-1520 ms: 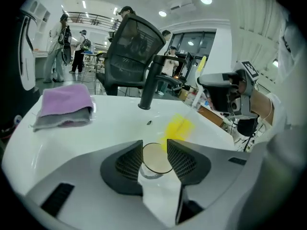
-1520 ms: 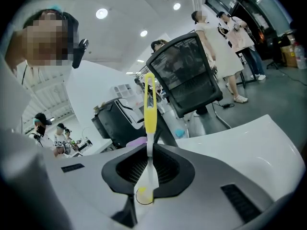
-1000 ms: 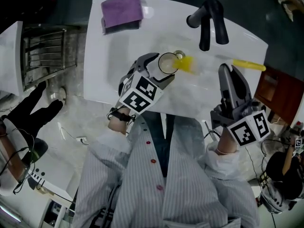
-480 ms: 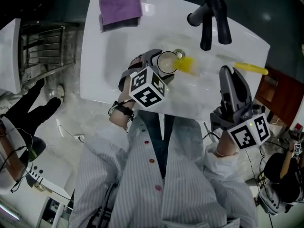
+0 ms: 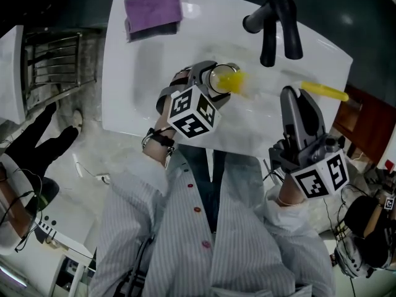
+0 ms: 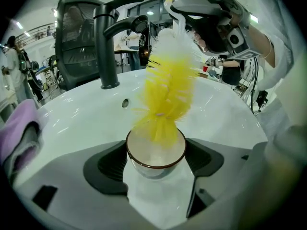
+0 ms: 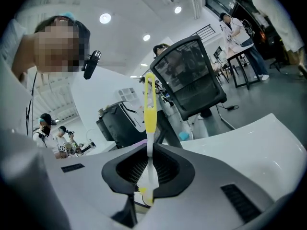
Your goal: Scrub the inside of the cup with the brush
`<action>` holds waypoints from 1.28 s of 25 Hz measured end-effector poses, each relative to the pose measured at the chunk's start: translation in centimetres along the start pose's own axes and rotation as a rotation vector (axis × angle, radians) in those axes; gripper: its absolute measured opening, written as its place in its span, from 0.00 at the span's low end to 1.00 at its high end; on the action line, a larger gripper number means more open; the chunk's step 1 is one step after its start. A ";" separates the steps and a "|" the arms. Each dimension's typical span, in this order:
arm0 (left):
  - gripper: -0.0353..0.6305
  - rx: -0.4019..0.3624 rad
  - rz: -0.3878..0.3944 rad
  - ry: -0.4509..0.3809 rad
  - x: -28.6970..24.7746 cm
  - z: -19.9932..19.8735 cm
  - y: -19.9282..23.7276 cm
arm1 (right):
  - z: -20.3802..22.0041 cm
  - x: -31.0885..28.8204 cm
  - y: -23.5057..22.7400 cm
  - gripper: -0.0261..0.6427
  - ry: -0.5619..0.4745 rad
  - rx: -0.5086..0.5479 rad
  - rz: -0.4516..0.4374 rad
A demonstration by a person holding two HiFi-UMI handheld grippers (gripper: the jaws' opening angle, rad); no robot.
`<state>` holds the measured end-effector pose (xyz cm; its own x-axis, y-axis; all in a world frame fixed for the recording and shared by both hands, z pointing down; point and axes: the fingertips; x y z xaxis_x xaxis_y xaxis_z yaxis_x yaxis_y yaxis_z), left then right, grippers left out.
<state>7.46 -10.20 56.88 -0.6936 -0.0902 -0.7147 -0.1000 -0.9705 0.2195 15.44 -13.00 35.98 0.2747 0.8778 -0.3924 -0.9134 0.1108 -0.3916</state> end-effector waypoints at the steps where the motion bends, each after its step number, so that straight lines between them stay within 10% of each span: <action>1: 0.63 -0.001 0.001 0.002 0.0 0.1 0.0 | 0.1 -0.2 0.5 0.13 -0.001 0.007 -0.014; 32: 0.63 -0.011 0.047 0.007 0.5 0.9 -0.2 | 8.2 -6.0 5.3 0.13 0.047 0.413 -0.132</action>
<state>6.52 -9.87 57.07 -0.6920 -0.1377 -0.7086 -0.0591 -0.9675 0.2457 6.50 -13.87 43.12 0.4022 0.8226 -0.4020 -0.9103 0.4064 -0.0793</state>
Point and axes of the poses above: the fingertips, and each gripper's own axes: x backward along the fingers, y to its left, z out of its underside, and after that the axes turned 13 degrees about z, right-handed
